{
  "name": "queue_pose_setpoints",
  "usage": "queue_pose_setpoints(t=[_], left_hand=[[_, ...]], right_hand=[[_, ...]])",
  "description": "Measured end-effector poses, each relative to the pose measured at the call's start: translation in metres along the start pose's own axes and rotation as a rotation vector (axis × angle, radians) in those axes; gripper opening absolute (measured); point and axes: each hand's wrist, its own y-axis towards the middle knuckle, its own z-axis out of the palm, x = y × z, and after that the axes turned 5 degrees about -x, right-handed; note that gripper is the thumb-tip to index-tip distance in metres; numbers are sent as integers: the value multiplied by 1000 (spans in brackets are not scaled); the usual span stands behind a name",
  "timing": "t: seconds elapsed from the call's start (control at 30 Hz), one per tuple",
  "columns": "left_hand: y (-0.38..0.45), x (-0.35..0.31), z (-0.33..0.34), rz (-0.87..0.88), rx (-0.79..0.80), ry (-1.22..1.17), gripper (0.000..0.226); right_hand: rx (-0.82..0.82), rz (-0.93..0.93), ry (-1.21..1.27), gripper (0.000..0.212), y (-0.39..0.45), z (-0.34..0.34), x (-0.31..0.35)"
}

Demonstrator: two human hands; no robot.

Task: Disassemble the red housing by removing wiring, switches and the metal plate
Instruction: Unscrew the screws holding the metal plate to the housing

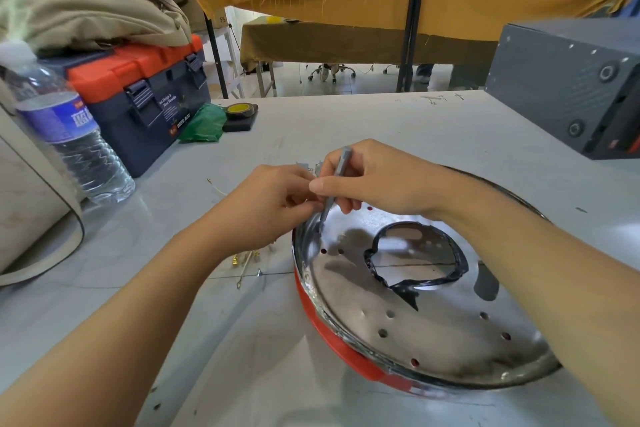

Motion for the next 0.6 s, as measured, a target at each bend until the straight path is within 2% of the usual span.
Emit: queue_pose_setpoints(t=[0.1, 0.2, 0.4, 0.6], left_hand=[[0, 1, -5, -84, 96, -66, 13], [-1, 1, -7, -141, 168, -134, 15], [0, -1, -4, -183, 199, -83, 17], [-3, -3, 0, -270, 178, -97, 19]], right_hand=[[6, 18, -6, 24, 1, 1, 0], [40, 45, 9, 18, 1, 1, -1], [22, 27, 13, 10, 2, 0, -3], [-34, -32, -27, 28, 3, 2, -3]])
